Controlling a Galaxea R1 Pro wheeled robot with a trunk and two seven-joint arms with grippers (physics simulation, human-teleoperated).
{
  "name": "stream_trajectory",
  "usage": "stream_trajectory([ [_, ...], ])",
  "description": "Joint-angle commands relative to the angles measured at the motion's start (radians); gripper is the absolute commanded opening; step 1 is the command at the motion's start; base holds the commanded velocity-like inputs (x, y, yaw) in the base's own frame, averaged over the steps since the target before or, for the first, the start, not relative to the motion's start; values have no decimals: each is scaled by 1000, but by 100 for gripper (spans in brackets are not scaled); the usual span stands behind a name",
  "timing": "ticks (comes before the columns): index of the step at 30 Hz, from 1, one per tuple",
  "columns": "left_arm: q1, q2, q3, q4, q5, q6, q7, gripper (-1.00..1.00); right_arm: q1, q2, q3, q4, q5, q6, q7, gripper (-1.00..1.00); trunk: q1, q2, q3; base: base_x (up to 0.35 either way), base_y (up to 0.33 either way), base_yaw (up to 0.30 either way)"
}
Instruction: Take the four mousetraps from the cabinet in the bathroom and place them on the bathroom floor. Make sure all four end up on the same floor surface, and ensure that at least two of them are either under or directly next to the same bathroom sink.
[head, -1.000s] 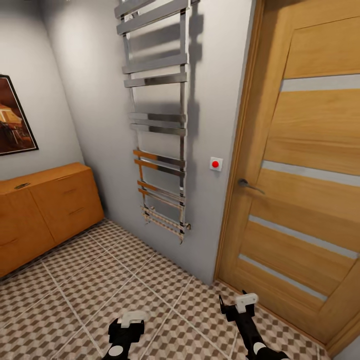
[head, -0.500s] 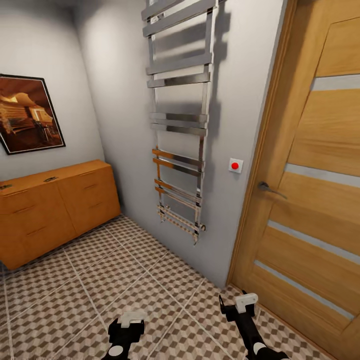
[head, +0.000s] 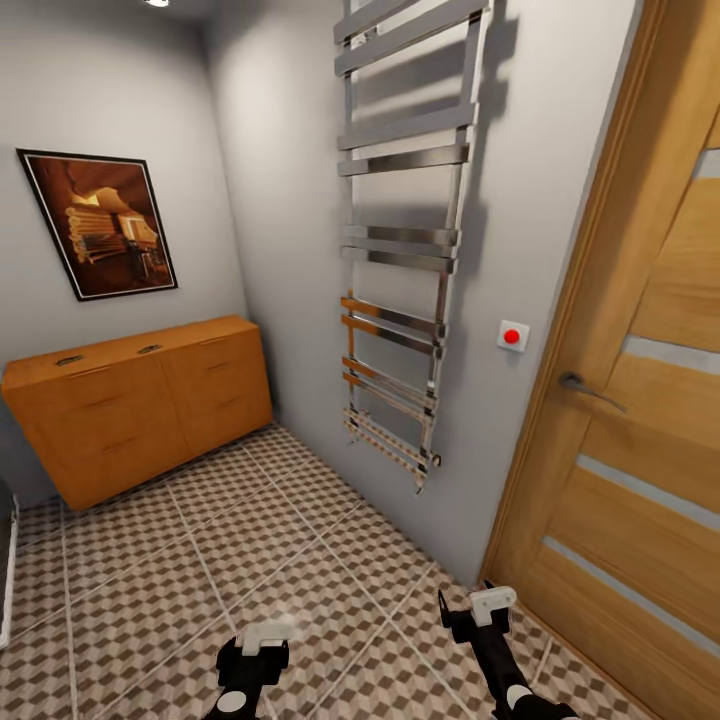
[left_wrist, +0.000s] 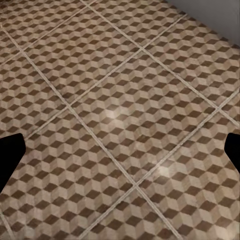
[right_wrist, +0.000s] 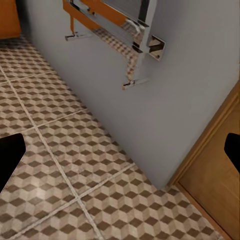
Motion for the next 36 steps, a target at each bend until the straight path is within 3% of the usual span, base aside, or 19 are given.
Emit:
stream_trajectory([
  [1,-1,0,-8,1,8,-4,6,100,-1,0,3,1,10,-1,-10,100,1,-2,-2,0,0,227],
  [36,-1,0,-9,2,8,-4,6,100,-1,0,3,1,10,-1,-10,100,1,-2,-2,0,0,224],
])
